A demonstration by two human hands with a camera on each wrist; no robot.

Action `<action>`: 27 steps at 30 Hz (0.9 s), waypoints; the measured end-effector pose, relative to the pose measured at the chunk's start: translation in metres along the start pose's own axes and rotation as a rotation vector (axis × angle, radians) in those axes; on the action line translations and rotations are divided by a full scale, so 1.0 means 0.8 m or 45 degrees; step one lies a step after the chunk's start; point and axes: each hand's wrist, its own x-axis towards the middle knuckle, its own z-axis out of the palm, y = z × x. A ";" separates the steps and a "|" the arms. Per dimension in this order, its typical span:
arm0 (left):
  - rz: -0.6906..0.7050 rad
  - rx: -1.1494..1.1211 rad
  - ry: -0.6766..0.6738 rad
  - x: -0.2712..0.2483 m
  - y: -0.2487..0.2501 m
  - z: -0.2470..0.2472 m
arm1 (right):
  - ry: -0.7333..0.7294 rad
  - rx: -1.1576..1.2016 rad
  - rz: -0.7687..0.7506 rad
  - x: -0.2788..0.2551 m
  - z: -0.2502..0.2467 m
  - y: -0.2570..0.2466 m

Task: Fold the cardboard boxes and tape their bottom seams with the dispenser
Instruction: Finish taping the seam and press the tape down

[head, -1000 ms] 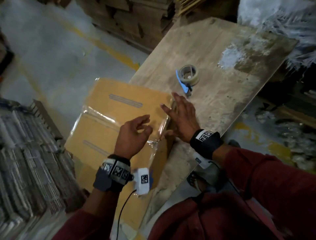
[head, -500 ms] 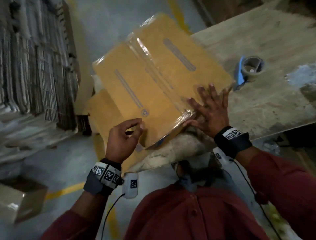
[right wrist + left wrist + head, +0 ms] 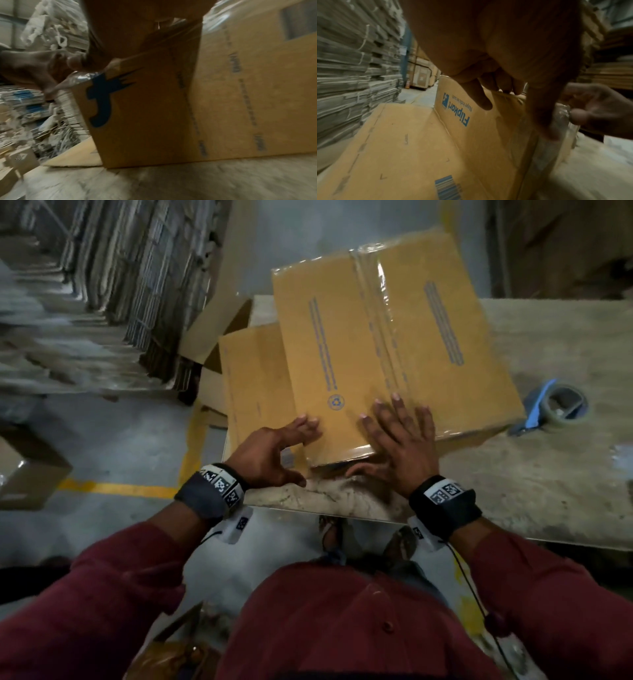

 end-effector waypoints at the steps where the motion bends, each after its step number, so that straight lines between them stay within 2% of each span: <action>1: 0.023 0.069 0.012 0.001 -0.004 0.000 | -0.036 0.001 -0.025 0.004 0.001 -0.009; 5: 0.120 0.313 0.169 0.006 -0.010 0.004 | -0.035 -0.077 -0.061 0.004 0.012 -0.016; 8: 0.201 0.378 0.264 0.008 -0.016 0.012 | 0.009 -0.074 -0.023 0.004 0.009 -0.020; 10: 0.224 0.400 0.289 0.008 -0.017 0.015 | 0.038 -0.035 0.029 0.015 0.002 -0.034; 13: 0.248 0.423 0.320 0.006 -0.017 0.018 | -0.039 -0.028 0.017 0.024 0.001 -0.057; 19: 0.264 0.421 0.344 0.005 -0.017 0.025 | -0.089 -0.061 -0.160 0.016 0.007 -0.047; 25: 0.250 0.429 0.393 0.006 -0.020 0.033 | -0.157 0.006 0.084 0.027 -0.012 -0.072; 27: 0.235 0.426 0.419 0.006 -0.018 0.036 | -0.217 -0.047 0.094 0.028 -0.006 -0.075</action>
